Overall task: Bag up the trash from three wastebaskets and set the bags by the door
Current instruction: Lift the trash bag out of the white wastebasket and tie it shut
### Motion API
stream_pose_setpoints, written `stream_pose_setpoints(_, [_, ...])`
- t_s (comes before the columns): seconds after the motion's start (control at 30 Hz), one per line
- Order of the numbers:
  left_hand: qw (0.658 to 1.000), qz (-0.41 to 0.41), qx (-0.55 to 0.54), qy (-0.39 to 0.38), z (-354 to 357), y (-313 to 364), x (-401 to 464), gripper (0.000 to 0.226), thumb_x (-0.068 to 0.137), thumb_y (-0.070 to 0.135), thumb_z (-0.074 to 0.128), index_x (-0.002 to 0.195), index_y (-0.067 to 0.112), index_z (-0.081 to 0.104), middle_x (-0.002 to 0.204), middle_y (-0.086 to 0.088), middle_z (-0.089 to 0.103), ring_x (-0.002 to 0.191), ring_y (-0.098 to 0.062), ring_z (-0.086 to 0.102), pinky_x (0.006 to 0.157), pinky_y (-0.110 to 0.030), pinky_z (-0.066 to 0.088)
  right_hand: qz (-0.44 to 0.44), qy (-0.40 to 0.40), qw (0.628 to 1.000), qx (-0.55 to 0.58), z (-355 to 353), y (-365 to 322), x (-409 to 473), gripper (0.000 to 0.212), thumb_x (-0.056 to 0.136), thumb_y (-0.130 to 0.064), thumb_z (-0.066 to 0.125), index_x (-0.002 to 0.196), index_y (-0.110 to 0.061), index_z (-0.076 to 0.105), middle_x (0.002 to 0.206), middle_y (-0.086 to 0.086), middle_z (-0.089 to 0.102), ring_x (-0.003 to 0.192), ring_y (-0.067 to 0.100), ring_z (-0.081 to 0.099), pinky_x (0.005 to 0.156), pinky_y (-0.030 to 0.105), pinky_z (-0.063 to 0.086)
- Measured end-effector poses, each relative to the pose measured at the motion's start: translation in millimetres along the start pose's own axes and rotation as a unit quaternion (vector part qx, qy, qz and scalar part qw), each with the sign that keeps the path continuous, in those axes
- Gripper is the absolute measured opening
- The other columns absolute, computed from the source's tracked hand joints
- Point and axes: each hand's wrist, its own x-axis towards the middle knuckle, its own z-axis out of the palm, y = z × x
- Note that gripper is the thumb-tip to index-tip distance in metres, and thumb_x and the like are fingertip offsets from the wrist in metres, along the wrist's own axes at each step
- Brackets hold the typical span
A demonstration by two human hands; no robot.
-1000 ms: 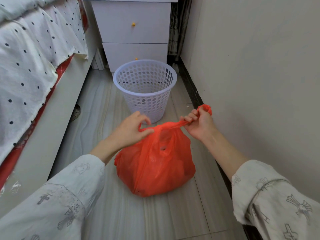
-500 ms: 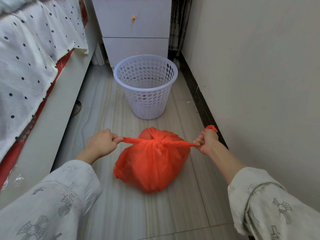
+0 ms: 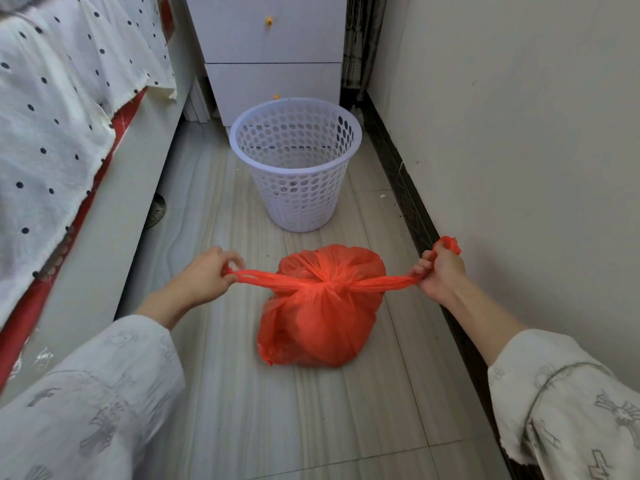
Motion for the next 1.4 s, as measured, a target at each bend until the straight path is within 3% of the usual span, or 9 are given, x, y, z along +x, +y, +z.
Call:
stream_pose_setpoints(0.1, [0.992, 0.050, -0.087, 0.078, -9, 18, 8, 0.028, 0.079, -0.004, 0.056, 0.104, 0.009, 0.062, 0.083, -0.004, 0.056, 0.081, -0.018, 0.053, 0.086, -0.033, 0.045, 0.010, -0.046, 0.996, -0.081, 11, 8, -1, 0.042, 0.096, -0.046, 0.035, 0.098, -0.011, 0.058, 0.104, 0.013, 0.055, 0.088, 0.019, 0.060, 0.084, 0.035, 0.046])
stream_pose_setpoints(0.2, [0.960, 0.053, -0.223, 0.161, -16, 38, 17, 0.024, 0.082, -0.002, 0.054, 0.101, 0.010, 0.063, 0.077, 0.004, 0.059, 0.075, 0.005, 0.057, 0.082, -0.017, 0.043, 0.063, -0.068, 0.994, -0.056, 15, 28, -7, 0.069, 0.089, -0.051, 0.047, 0.146, -0.021, 0.023, 0.142, 0.008, 0.032, 0.132, 0.031, 0.039, 0.107, 0.047, 0.037])
stream_pose_setpoints(0.37, [0.867, -0.035, -0.425, 0.257, -15, 49, 21, 0.040, 0.085, 0.009, 0.059, 0.123, 0.009, 0.046, 0.098, -0.004, 0.059, 0.090, -0.013, 0.055, 0.087, -0.028, 0.042, 0.023, 0.087, 0.996, -0.007, 17, 58, -17, 0.067, 0.081, -0.039, 0.065, 0.135, -0.006, 0.040, 0.121, 0.009, 0.054, 0.111, 0.028, 0.056, 0.100, 0.043, 0.046])
stream_pose_setpoints(0.53, [0.708, -0.238, -0.620, 0.240, 11, 15, 15, 0.081, 0.074, 0.032, 0.072, 0.135, -0.001, 0.030, 0.123, -0.022, 0.051, 0.108, -0.029, 0.057, 0.094, -0.042, 0.046, -0.092, 0.128, 0.942, -0.295, 29, 85, -30, 0.057, 0.078, -0.049, 0.059, 0.112, -0.004, 0.062, 0.116, 0.014, 0.063, 0.109, 0.034, 0.058, 0.097, 0.047, 0.046])
stream_pose_setpoints(0.67, [0.648, -0.243, -0.709, 0.133, 20, 12, 16, 0.010, 0.086, 0.018, 0.060, 0.081, 0.014, 0.053, 0.063, -0.004, 0.058, 0.048, -0.007, 0.060, 0.057, -0.025, 0.054, -0.118, 0.124, 0.962, -0.215, 35, 86, -32, 0.039, 0.084, -0.025, 0.062, 0.113, 0.001, 0.058, 0.108, 0.011, 0.064, 0.101, 0.027, 0.060, 0.092, 0.036, 0.047])
stream_pose_setpoints(0.77, [0.658, -0.288, -0.694, 0.047, 31, 34, 14, 0.019, 0.088, 0.018, 0.055, 0.071, 0.020, 0.046, 0.053, 0.003, 0.058, 0.057, -0.010, 0.057, 0.058, -0.028, 0.045, -0.088, 0.078, 0.989, -0.091, 41, 85, -34, 0.023, 0.085, -0.013, 0.062, 0.104, 0.000, 0.063, 0.094, 0.009, 0.062, 0.088, 0.021, 0.058, 0.084, 0.035, 0.047])
stream_pose_setpoints(0.93, [0.570, -0.281, -0.765, 0.104, 49, 82, 19, 0.030, 0.098, 0.024, 0.033, 0.073, 0.014, 0.046, 0.049, -0.002, 0.061, 0.044, -0.012, 0.061, 0.055, -0.030, 0.048, -0.221, 0.029, 0.930, -0.293, 46, 88, -44, 0.035, 0.097, -0.024, 0.041, 0.091, -0.002, 0.067, 0.087, 0.008, 0.066, 0.081, 0.019, 0.057, 0.079, 0.028, 0.041])
stream_pose_setpoints(1.2, [0.647, -0.142, -0.749, -0.037, 21, 146, 9, 0.039, 0.099, 0.025, 0.022, 0.062, 0.018, 0.031, 0.029, 0.008, 0.017, 0.024, -0.003, 0.015, 0.033, -0.013, 0.030, 0.045, -0.062, 0.980, 0.185, 33, 11, -11, 0.037, 0.096, -0.012, 0.021, 0.060, -0.013, 0.029, 0.027, 0.002, 0.038, 0.035, 0.016, 0.045, 0.052, 0.027, 0.041])
stream_pose_setpoints(1.4, [0.685, -0.063, -0.710, -0.153, -10, 186, -10, 0.040, 0.099, 0.024, 0.020, 0.061, 0.018, 0.031, 0.031, 0.011, 0.017, 0.025, -0.003, 0.015, 0.035, -0.016, 0.027, 0.109, -0.070, 0.966, 0.222, 25, -27, 3, 0.068, 0.093, -0.021, 0.033, 0.026, -0.011, 0.026, 0.023, -0.001, 0.019, 0.016, 0.010, 0.020, 0.036, 0.005, 0.023])
